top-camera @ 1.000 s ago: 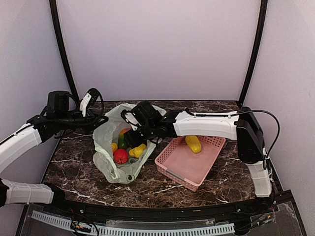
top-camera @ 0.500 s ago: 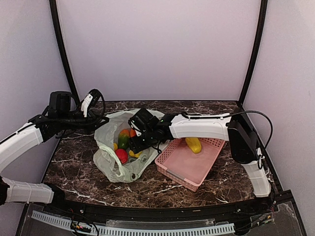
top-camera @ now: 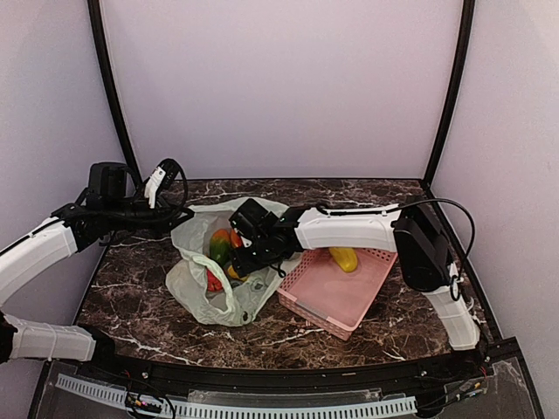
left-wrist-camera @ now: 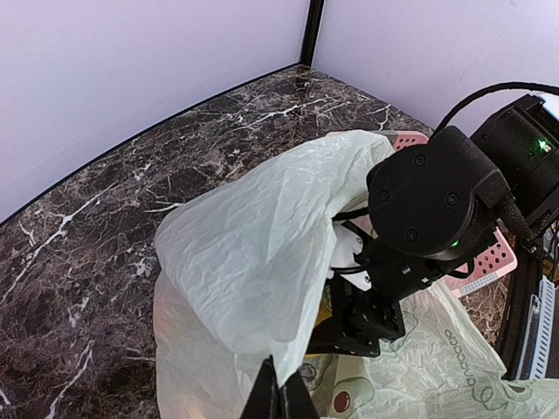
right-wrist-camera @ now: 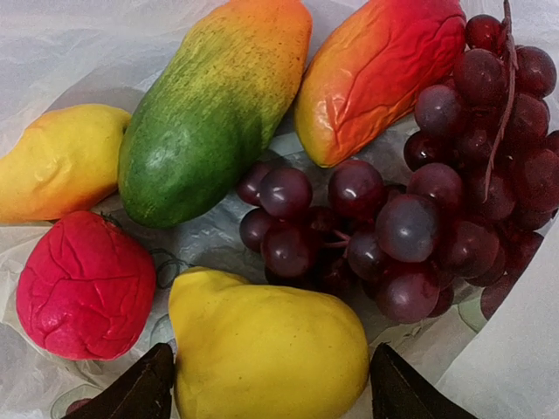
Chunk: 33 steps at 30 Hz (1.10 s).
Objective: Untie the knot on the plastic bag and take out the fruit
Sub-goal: Reach into the gripper in the takeout bag, then pick up the fake fruit from the takeout bag.
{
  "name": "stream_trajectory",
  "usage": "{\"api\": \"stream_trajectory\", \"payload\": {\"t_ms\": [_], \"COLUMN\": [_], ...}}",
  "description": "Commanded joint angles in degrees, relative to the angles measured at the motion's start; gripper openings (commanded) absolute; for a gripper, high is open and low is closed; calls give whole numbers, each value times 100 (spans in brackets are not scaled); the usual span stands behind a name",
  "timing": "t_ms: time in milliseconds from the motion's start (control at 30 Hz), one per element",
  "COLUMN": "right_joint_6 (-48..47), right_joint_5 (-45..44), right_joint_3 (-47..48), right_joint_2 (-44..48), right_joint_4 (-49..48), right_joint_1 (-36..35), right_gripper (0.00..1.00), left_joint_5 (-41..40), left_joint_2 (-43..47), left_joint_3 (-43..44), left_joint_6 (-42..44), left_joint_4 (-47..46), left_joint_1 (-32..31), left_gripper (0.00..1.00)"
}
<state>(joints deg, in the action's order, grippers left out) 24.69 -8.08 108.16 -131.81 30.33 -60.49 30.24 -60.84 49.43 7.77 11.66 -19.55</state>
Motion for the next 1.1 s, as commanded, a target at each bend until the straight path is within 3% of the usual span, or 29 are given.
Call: {"api": "stream_trajectory", "payload": {"t_ms": [0, 667, 1067], "right_joint_6": [80, -89, -548], "right_joint_5": [-159, 100, 1693], "right_joint_3": [210, 526, -1523], "right_joint_2": [-319, -276, 1555], "right_joint_4": [162, -69, -3164], "right_joint_1": [42, 43, 43], "right_gripper": [74, 30, 28], "left_joint_5": [76, 21, -464], "left_joint_2": [2, 7, -120], "left_joint_3": [-65, -52, 62], "left_joint_6": [58, 20, -81], "left_joint_4": [72, 77, 233], "left_joint_1": [4, 4, 13], "left_gripper": [1, 1, 1]}}
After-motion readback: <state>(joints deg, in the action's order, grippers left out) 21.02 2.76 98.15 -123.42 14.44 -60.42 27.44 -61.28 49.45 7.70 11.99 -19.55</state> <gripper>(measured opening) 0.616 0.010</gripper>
